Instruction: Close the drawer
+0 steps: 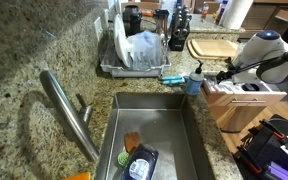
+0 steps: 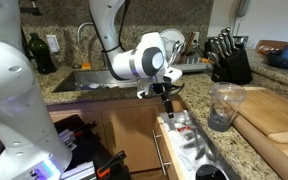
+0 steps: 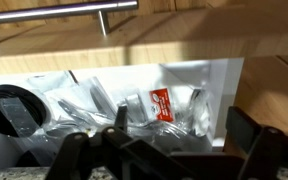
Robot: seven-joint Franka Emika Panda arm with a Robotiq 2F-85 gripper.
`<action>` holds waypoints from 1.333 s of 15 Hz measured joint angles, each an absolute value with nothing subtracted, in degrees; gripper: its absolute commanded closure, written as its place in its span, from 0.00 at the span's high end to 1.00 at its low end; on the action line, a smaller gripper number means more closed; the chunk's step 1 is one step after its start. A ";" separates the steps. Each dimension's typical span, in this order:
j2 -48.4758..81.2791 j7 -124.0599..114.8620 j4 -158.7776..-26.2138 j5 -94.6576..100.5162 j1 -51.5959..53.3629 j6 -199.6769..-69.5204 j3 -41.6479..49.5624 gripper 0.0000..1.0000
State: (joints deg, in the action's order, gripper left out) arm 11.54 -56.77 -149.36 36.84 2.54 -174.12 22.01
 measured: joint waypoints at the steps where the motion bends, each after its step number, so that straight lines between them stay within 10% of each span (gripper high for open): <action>1: 12.19 -57.55 -148.65 37.24 2.78 -174.35 22.52 1.00; 20: 6.68 -38.03 -153.17 14.74 -3.43 -150.08 10.40 1.00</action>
State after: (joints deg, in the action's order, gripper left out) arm 6.68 -38.03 -153.17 14.74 -3.43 -150.08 10.40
